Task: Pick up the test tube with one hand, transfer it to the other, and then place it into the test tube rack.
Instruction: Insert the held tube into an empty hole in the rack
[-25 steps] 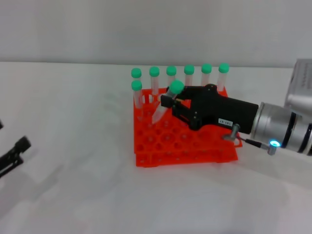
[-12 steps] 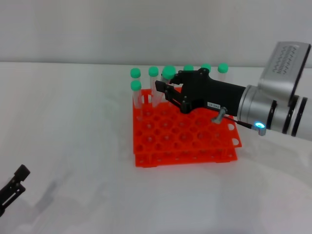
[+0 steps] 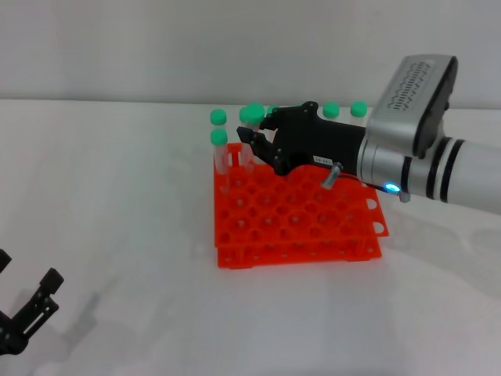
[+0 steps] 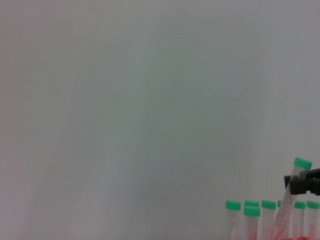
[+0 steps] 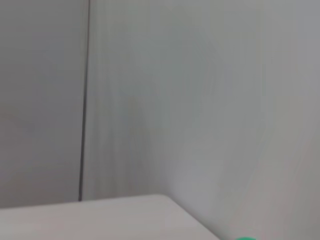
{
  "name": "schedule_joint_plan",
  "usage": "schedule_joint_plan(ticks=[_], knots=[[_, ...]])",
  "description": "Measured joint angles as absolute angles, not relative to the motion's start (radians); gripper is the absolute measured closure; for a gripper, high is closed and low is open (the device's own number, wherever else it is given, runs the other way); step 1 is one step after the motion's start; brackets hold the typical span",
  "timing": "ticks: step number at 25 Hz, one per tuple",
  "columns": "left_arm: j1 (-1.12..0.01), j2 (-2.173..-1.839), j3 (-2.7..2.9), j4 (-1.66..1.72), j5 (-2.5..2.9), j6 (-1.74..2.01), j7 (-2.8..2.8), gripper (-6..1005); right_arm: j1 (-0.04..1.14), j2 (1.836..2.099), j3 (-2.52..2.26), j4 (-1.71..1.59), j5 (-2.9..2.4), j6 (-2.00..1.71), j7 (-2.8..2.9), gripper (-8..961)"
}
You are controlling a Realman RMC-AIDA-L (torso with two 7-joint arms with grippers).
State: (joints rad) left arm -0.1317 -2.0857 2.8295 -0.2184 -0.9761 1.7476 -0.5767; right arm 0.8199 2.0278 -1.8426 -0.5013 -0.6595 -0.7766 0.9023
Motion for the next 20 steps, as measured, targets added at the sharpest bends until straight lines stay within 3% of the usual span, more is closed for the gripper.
schedule_joint_plan(ticks=[20], knots=[[-0.118, -2.086, 2.829, -0.186, -0.972, 1.744, -0.547, 116, 0.876, 2.028, -1.929, -0.497, -0.659, -0.64, 0.897, 743]])
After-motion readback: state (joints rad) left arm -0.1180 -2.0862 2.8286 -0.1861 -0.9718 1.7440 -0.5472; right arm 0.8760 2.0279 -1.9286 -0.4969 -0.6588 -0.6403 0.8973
